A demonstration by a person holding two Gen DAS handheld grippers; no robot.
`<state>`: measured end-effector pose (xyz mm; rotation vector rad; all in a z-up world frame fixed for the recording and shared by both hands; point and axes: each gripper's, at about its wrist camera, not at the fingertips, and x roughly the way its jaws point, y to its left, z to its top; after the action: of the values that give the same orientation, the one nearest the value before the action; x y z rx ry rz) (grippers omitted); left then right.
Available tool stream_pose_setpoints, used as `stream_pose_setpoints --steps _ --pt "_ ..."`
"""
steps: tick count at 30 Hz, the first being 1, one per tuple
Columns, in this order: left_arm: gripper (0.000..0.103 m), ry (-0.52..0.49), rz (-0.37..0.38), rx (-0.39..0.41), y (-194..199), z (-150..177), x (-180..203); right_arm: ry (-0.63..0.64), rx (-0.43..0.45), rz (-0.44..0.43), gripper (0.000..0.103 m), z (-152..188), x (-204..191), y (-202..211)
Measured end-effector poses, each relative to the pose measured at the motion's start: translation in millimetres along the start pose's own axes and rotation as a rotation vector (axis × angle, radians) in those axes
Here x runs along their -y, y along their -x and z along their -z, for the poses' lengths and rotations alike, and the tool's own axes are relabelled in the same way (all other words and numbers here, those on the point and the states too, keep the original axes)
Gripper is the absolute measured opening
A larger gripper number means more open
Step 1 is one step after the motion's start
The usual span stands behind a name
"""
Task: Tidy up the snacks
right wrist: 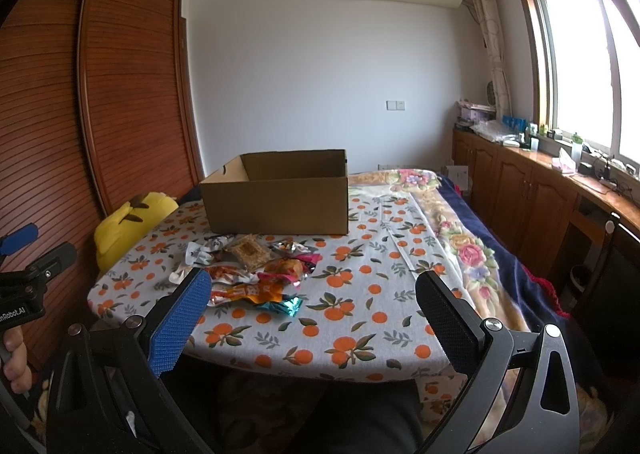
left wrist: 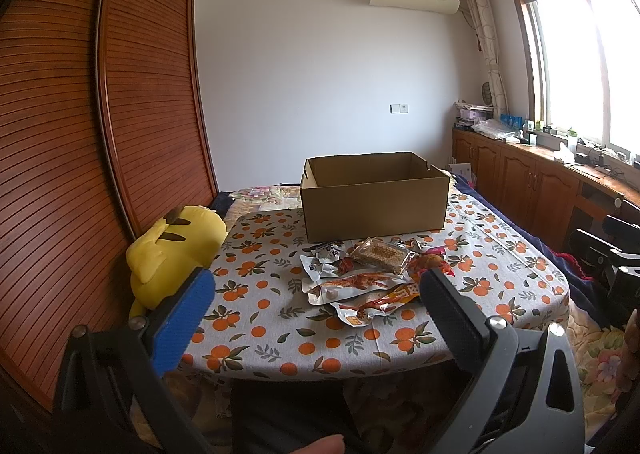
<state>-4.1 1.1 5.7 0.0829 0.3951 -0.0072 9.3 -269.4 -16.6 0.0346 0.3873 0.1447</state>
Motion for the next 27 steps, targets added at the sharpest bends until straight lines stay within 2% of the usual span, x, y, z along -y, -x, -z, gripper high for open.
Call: stream_pose_setpoints --steps 9,15,19,27 --pt "0.103 0.003 0.002 -0.016 -3.5 2.3 -1.5 0.0 -0.015 -0.004 0.103 0.4 3.6 -0.7" --pt "0.103 0.003 0.001 -0.045 -17.5 9.3 -2.1 0.008 -0.046 -0.007 0.103 12.6 2.6 -14.7" --pt "0.103 0.009 -0.001 -0.071 -35.4 15.7 -4.8 0.021 -0.07 -0.017 0.103 17.4 3.3 -34.6" --pt "0.103 0.008 -0.003 -0.134 -86.7 29.8 -10.7 0.055 -0.12 -0.096 0.103 19.3 5.0 -85.1"
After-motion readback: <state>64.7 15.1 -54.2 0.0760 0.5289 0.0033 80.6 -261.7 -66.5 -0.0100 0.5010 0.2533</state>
